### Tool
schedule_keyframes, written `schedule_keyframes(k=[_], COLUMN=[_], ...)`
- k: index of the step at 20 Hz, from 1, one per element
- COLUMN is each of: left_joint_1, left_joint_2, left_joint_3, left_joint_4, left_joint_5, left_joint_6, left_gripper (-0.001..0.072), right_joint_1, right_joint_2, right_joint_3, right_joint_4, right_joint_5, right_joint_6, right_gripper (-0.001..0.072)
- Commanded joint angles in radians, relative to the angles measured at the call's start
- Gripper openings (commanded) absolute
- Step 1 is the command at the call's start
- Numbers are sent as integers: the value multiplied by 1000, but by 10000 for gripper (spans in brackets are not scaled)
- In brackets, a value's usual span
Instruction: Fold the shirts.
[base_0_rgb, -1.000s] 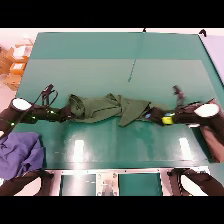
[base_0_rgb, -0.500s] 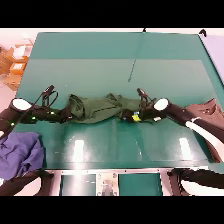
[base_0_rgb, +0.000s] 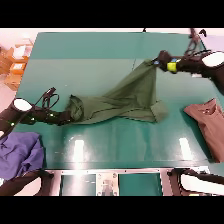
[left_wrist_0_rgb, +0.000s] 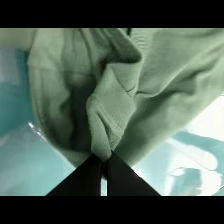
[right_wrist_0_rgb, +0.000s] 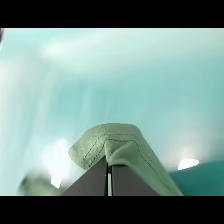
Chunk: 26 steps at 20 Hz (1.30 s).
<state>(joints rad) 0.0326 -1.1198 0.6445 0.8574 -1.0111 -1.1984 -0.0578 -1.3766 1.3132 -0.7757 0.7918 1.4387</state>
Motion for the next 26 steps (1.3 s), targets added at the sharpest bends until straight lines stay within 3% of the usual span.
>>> schedule_keyframes(k=[1,5,6,7,8,11,14,17,18,20,26], left_joint_1=[-1,0,-1,-1,-1,-1,-1,-1,-1,-1,-1], left_joint_2=[0,0,0,0,0,0,0,0,0,0,0], left_joint_3=[0,0,0,0,0,0,0,0,0,0,0], left_joint_4=[38,63,63,56,50,32,32,32,31,31,24], left_joint_5=[-2,-2,3,6,7,8,9,8,8,6,7], left_joint_6=[-5,-13,-16,-16,-16,-16,-15,-14,-14,-14,-15], left_gripper=[28,28,28,28,28,28,28,28,29,28,29], right_joint_1=[-149,-172,-176,-188,-206,-293,-332,-298,-291,-286,-200], right_joint_2=[-163,-327,-344,-348,-341,-289,-169,20,76,154,116], right_joint_3=[84,94,106,122,155,252,163,-174,-292,-489,-566], right_joint_4=[-10,-10,-11,-11,-11,-30,-126,-153,-157,-145,-134], right_joint_5=[-13,-48,-30,19,102,417,591,539,499,414,292], right_joint_6=[24,22,16,12,-38,-90,-89,-89,-81,-67,-77], right_gripper=[14,15,69,307,433,438,453,469,555,575,575])
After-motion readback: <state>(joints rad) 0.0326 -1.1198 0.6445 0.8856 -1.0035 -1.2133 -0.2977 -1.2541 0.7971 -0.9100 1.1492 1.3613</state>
